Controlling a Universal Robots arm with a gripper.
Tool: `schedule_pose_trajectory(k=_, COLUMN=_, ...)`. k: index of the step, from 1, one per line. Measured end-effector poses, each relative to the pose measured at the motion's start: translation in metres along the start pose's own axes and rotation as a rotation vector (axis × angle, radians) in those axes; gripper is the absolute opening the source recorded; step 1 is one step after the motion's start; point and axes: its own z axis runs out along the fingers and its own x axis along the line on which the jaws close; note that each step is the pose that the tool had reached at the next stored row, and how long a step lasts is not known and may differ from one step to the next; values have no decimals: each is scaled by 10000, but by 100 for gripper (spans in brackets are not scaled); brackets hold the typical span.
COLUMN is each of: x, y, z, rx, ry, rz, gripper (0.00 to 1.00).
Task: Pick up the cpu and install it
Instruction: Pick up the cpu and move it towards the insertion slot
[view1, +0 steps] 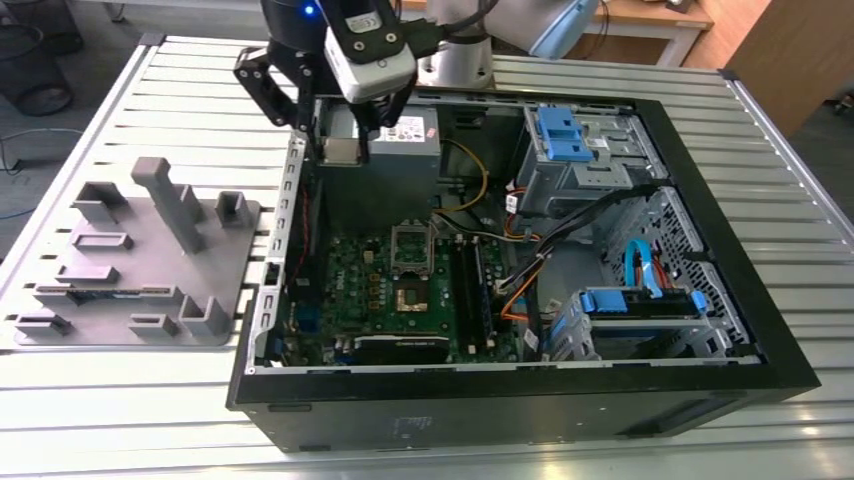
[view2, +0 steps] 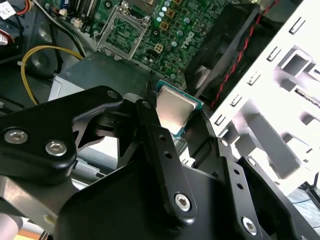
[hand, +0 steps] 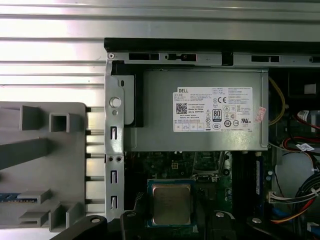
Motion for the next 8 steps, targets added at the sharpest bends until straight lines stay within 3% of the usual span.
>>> schedule_pose_trajectory(k=8, x=-131, y=3, z=6, rx=0, ry=0, rz=0, gripper=47)
